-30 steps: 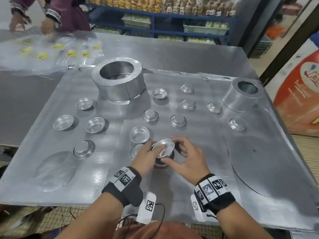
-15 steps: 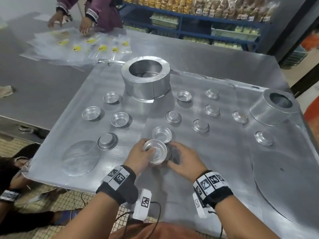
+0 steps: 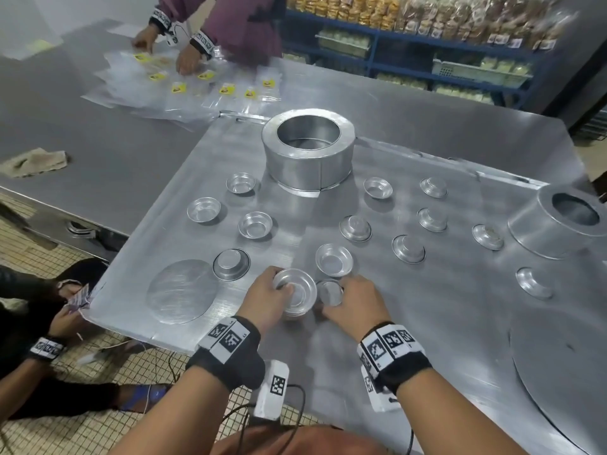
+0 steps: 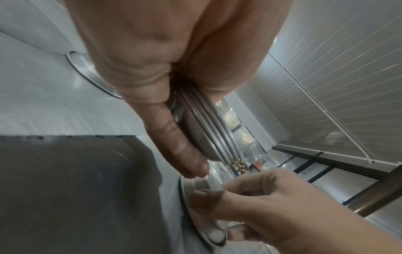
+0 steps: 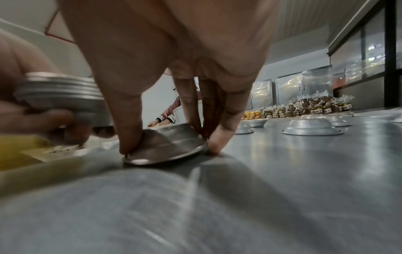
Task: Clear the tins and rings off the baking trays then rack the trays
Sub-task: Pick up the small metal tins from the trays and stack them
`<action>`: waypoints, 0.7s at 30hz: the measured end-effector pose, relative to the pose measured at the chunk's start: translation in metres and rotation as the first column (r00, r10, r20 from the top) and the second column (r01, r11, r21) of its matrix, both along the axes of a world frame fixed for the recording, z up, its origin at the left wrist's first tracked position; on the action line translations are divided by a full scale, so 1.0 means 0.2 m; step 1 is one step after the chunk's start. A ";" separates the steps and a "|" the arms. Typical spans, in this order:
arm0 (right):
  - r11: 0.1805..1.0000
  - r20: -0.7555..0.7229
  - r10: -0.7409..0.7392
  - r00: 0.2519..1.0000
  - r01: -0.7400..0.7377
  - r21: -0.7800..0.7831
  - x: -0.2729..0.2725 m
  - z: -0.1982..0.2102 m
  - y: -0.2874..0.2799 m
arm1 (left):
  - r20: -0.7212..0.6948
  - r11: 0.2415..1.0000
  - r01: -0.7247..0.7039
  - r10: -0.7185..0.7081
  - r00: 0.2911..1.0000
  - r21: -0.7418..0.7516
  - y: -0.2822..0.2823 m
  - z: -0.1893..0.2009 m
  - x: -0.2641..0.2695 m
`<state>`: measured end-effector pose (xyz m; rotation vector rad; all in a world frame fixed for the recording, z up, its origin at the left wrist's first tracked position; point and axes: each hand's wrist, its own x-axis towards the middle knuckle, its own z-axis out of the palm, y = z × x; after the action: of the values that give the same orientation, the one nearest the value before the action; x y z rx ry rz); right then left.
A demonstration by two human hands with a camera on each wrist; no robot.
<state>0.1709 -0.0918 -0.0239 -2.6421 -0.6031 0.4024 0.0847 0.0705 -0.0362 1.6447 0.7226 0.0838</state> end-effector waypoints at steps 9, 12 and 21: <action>0.975 0.031 -0.070 0.997 0.061 0.213 -0.04 0.14 -0.05 | -0.053 0.992 -0.047 0.041 0.998 -0.119 0.00 0.01 -0.01; 0.968 0.064 -0.076 0.995 0.058 0.244 -0.04 0.16 -0.07 | -0.051 0.982 -0.058 0.049 0.997 -0.178 -0.02 0.03 -0.01; 0.823 0.151 0.013 0.988 -0.096 0.559 -0.10 0.15 -0.02 | -0.019 0.971 -0.061 0.058 0.998 -0.233 -0.05 0.03 0.00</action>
<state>0.1508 -0.0957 0.0058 -2.0882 -0.7149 0.0310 0.0854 0.0609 -0.0298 1.4006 0.7616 0.0300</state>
